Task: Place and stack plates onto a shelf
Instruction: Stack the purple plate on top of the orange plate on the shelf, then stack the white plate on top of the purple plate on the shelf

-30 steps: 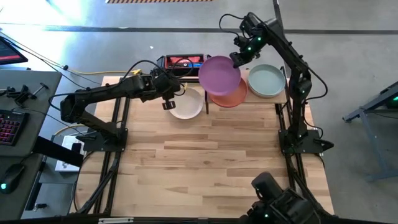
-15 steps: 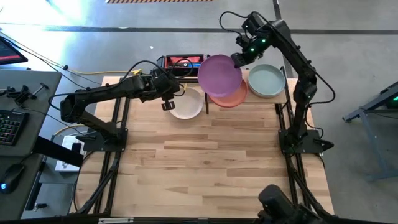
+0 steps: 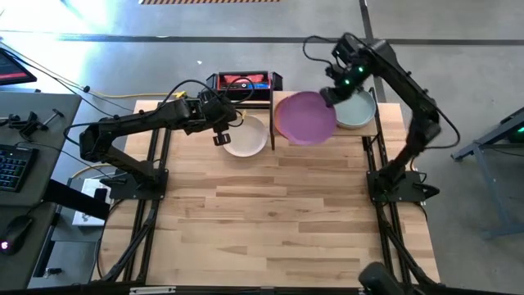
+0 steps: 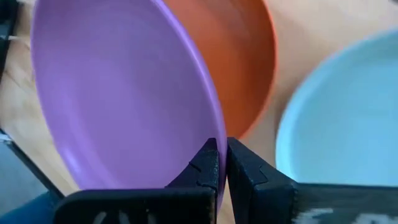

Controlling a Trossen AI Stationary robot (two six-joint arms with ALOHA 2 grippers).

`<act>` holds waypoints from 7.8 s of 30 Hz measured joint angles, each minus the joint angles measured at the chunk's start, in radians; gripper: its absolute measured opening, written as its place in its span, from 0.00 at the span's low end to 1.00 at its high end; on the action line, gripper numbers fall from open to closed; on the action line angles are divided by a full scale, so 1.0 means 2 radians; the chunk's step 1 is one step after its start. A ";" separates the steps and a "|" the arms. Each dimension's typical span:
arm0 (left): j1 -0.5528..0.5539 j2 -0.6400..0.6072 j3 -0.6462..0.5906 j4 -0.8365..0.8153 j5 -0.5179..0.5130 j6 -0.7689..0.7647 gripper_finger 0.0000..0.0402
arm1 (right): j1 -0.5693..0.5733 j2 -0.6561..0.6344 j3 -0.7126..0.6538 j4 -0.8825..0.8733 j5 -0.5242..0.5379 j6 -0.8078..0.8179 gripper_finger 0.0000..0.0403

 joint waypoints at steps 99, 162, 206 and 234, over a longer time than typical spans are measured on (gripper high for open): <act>0.000 0.000 0.000 0.003 0.017 -0.018 0.31 | 0.009 -0.062 -0.143 0.115 0.027 0.106 0.23; 0.021 0.000 -0.044 0.000 0.067 -0.132 0.31 | 0.219 -0.011 -0.143 0.159 0.049 0.175 0.23; 0.161 0.173 -0.147 0.126 0.234 -0.372 0.31 | 0.225 -0.021 -0.143 0.167 0.039 0.132 0.23; 0.159 0.180 -0.146 0.136 0.236 -0.328 0.03 | 0.225 -0.021 -0.143 0.167 0.039 0.117 0.23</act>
